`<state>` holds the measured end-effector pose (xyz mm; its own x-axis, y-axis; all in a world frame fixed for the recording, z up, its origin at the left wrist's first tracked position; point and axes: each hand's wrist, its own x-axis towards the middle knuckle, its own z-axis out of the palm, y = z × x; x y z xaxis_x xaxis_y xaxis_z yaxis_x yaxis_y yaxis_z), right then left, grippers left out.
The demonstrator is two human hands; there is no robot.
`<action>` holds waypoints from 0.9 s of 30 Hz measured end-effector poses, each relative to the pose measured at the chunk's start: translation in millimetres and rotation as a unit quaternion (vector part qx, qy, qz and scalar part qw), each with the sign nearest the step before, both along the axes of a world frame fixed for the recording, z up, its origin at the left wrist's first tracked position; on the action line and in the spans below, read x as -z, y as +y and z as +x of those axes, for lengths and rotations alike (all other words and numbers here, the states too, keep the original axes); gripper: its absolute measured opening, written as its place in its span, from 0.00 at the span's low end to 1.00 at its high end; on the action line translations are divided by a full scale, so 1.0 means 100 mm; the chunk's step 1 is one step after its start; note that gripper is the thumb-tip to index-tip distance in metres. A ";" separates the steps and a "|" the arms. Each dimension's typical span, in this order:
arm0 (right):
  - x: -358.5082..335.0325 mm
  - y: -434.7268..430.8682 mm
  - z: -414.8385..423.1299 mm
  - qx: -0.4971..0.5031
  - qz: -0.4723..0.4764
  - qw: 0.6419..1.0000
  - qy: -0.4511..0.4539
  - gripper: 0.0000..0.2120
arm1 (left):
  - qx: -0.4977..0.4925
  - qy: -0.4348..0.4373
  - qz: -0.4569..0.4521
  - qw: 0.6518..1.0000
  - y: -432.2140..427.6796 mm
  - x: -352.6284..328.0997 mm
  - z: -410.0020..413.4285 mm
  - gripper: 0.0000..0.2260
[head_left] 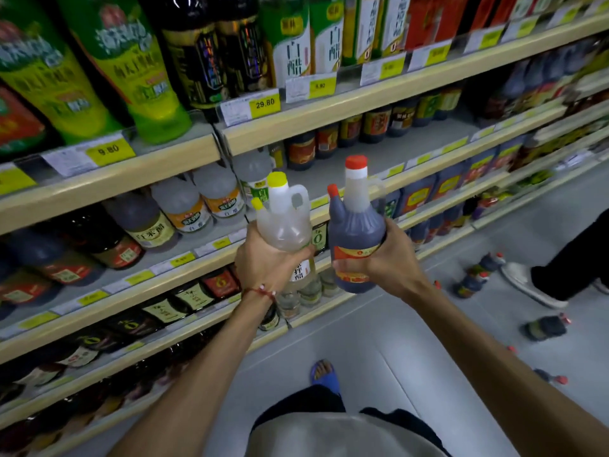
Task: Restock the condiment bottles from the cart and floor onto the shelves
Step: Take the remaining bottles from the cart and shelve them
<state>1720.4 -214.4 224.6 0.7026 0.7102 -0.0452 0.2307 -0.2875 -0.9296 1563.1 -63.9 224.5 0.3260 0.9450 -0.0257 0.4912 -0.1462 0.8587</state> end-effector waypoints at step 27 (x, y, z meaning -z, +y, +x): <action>0.42 0.95 1.65 -0.075 0.052 0.996 -0.017 0.41 | -0.063 -0.093 0.183 0.977 0.47 0.34 1.42 0.36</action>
<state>1885.5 -119.6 182.8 0.5880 0.8069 0.0557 0.2962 -0.1508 -0.9432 1705.4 -16.6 190.3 0.1735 0.9129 0.3694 0.3651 -0.4080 0.8368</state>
